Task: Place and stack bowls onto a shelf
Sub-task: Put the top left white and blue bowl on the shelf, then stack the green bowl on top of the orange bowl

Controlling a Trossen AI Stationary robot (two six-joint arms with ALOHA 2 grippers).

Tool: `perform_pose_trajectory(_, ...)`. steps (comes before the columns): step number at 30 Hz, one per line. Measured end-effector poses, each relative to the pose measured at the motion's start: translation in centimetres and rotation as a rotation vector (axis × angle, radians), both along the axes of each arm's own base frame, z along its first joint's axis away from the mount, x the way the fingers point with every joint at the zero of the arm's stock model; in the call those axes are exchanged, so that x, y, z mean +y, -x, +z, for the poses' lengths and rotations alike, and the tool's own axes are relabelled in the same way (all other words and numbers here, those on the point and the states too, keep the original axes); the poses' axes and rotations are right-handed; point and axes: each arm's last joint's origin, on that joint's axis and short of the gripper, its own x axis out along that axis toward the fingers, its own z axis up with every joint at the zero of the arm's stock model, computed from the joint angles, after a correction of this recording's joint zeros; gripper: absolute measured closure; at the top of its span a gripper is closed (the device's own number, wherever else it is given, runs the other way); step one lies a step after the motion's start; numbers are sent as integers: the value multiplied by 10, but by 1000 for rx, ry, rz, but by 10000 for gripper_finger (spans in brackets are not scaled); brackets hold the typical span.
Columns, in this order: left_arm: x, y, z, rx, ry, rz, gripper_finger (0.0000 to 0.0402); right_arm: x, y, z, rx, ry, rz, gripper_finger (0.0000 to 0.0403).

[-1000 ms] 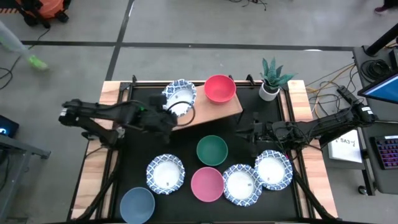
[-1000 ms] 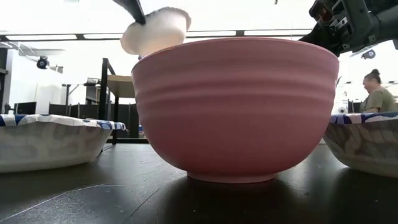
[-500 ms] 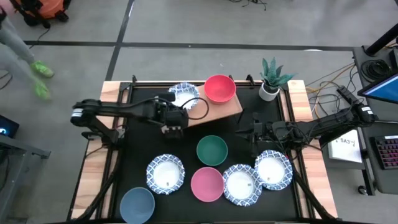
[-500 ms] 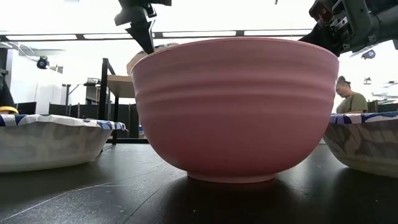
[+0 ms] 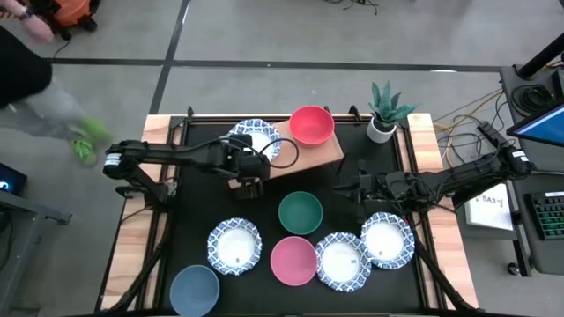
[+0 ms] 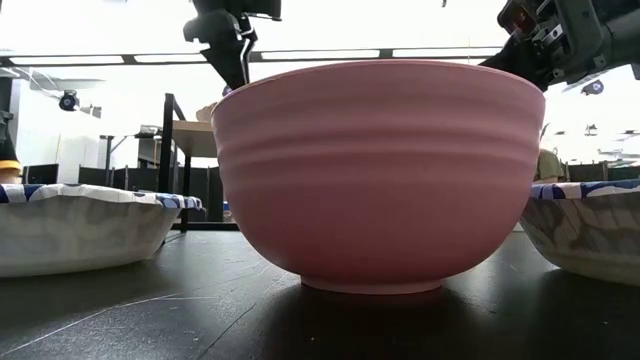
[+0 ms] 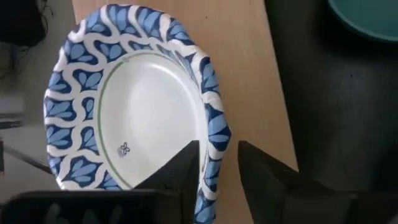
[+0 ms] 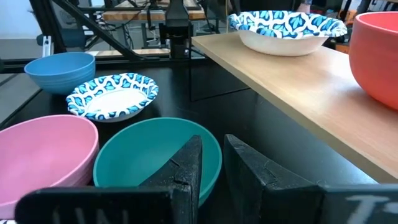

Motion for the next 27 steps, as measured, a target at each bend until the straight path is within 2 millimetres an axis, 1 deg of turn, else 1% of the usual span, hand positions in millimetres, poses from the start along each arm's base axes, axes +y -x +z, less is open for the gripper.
perform_pose_trajectory(5, 0, 5, 6, -3, 4, 7, 270, 0, 0, 0, -6, -22, -5, 344)
perform_pose_trajectory(9, -3, 16, 18, -62, 27, 24, 258, 0, -1, 6, -29, -67, -13, 344)
perform_pose_trajectory(13, -15, 29, 32, -167, 53, 16, 259, 1, -7, 16, -56, -109, -20, 344)
perform_pose_trajectory(17, -34, 44, 44, -329, 77, -68, 264, 4, -18, 24, -48, -130, -22, 344)
perform_pose_trajectory(21, -53, 61, 42, -487, 105, -178, 267, 7, -35, 32, 3, -173, -31, 344)
perform_pose_trajectory(24, -61, 73, 37, -591, 127, -231, 267, 9, -47, 37, 118, -251, -72, 344)
perform_pose_trajectory(27, -62, 83, 28, -655, 143, -248, 267, 11, -57, 43, 256, -338, -135, 344)
